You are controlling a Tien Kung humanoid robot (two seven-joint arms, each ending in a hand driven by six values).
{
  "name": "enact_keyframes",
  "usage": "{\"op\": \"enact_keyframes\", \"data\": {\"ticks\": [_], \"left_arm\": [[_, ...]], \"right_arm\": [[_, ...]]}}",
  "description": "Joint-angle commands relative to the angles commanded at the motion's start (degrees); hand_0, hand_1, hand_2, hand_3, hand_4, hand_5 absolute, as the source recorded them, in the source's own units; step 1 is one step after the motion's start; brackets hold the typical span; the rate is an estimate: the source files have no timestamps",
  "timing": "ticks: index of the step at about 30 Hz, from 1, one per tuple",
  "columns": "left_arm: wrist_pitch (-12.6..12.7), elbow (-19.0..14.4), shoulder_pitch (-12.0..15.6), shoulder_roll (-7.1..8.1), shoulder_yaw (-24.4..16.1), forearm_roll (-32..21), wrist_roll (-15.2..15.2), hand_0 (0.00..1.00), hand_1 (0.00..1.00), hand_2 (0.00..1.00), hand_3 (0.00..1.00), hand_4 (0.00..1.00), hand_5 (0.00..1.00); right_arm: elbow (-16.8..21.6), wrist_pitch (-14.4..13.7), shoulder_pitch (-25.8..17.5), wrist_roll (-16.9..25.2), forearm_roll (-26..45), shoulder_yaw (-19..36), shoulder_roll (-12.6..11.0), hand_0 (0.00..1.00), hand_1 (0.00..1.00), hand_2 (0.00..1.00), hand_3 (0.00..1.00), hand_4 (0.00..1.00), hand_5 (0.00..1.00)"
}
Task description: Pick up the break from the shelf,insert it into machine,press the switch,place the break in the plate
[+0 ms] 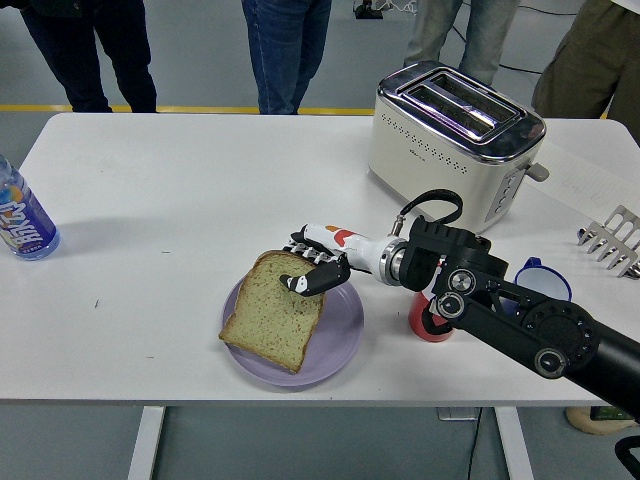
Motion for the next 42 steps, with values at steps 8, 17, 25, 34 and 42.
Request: {"op": "enact_keyframes", "data": {"ticks": [8,17,25,34,42], "left_arm": [[0.03,0.0,0.19,-0.01,-0.17,0.15,0.04,0.379,0.496,0.65,0.779,0.65,0.998],[0.03,0.0,0.55,0.03,-0.27,0.34,0.09,0.377,0.497,0.653,0.781,0.651,0.998],[0.06,0.0,0.67,0.01,-0.51,0.64,0.13,0.378,0.497,0.653,0.78,0.65,0.998],[0.05,0.0,0.77,0.01,-0.7,0.74,0.15,0.375,0.497,0.652,0.78,0.647,0.998],[0.02,0.0,0.78,0.0,-0.74,0.66,0.16,0.376,0.497,0.652,0.779,0.646,0.998]], "right_arm": [[0.97,0.99,0.02,0.29,-2.96,0.31,-0.52,0.611,0.599,0.655,0.708,0.65,0.209],[1.18,0.01,-0.05,1.14,-5.9,0.63,-0.67,0.724,0.72,0.712,0.738,0.658,0.221],[1.37,-0.86,-0.16,1.3,-6.96,1.22,-0.82,0.754,0.746,0.731,0.771,0.669,0.23],[2.61,-1.62,-0.39,1.46,-7.02,2.73,-1.73,0.771,0.756,0.744,0.786,0.708,0.27],[3.93,-2.56,-0.66,2.11,-5.15,3.95,-2.4,0.779,0.761,0.75,0.789,0.711,0.277]]}}
